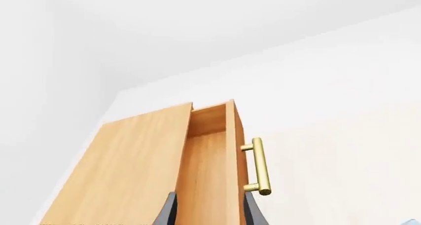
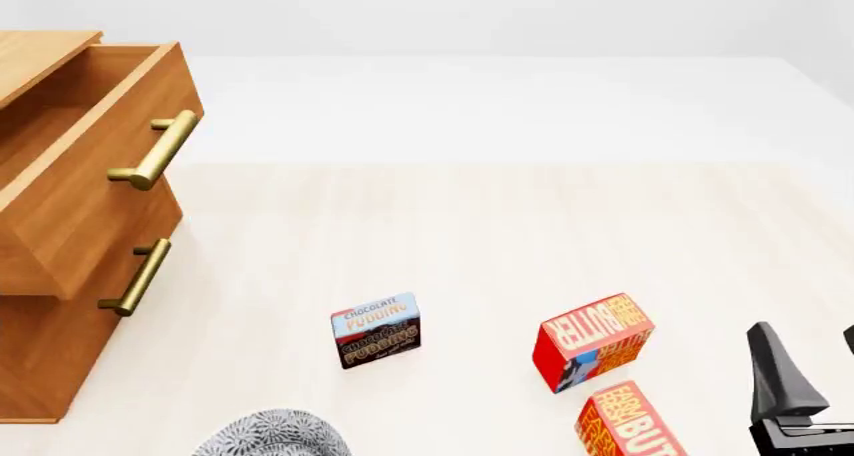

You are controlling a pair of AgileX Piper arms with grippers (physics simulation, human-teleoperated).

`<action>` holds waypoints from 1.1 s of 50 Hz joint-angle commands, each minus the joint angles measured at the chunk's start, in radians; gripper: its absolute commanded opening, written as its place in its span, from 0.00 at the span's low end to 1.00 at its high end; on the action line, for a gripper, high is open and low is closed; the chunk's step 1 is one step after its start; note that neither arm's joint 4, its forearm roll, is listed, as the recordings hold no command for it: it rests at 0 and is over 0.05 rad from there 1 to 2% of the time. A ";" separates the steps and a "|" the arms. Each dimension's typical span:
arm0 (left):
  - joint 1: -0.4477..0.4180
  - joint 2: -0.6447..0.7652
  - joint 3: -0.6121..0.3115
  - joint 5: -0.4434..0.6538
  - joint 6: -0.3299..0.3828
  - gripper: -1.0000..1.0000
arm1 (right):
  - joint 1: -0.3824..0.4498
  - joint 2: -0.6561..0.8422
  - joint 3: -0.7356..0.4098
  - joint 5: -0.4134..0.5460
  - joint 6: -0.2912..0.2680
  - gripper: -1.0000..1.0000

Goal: Put the chocolate pudding in the top drawer of the cabinet and close it.

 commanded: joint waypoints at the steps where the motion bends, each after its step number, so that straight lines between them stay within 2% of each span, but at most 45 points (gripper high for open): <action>1: 0.012 0.067 -0.032 0.055 0.019 1.00 | 0.000 0.000 0.000 0.000 0.000 1.00; 3: 0.015 0.062 -0.031 0.046 0.032 1.00 | 0.000 0.000 0.000 0.000 0.000 1.00; 15: -0.020 0.123 -0.140 0.136 0.006 1.00 | 0.000 0.000 0.000 0.000 0.000 1.00; 16: -0.038 0.142 -0.154 0.172 -0.020 1.00 | 0.000 0.000 0.000 0.000 0.000 1.00; 19: -0.032 0.144 -0.165 0.182 -0.011 1.00 | 0.000 0.000 0.000 0.000 0.000 1.00; 21: 0.007 0.152 -0.181 0.182 -0.003 1.00 | 0.000 0.000 0.000 0.000 0.000 1.00; 26: -0.032 0.180 -0.244 0.235 -0.028 1.00 | 0.000 0.000 0.000 0.000 0.000 1.00; 31: -0.037 0.195 -0.259 0.257 -0.022 1.00 | 0.000 0.000 0.000 0.000 0.000 1.00; 35: -0.063 0.221 -0.265 0.287 -0.052 1.00 | 0.000 0.000 0.000 0.000 0.000 1.00; 37: -0.053 0.217 -0.260 0.280 -0.037 1.00 | 0.000 0.000 0.000 0.000 0.000 1.00; 38: -0.069 0.234 -0.268 0.298 -0.060 1.00 | 0.000 0.000 0.000 0.000 0.000 1.00; 53: -0.079 0.275 -0.288 0.345 -0.089 1.00 | 0.000 0.000 0.000 0.000 0.000 1.00; 55: -0.085 0.285 -0.290 0.356 -0.111 1.00 | 0.000 0.000 0.000 0.000 0.000 1.00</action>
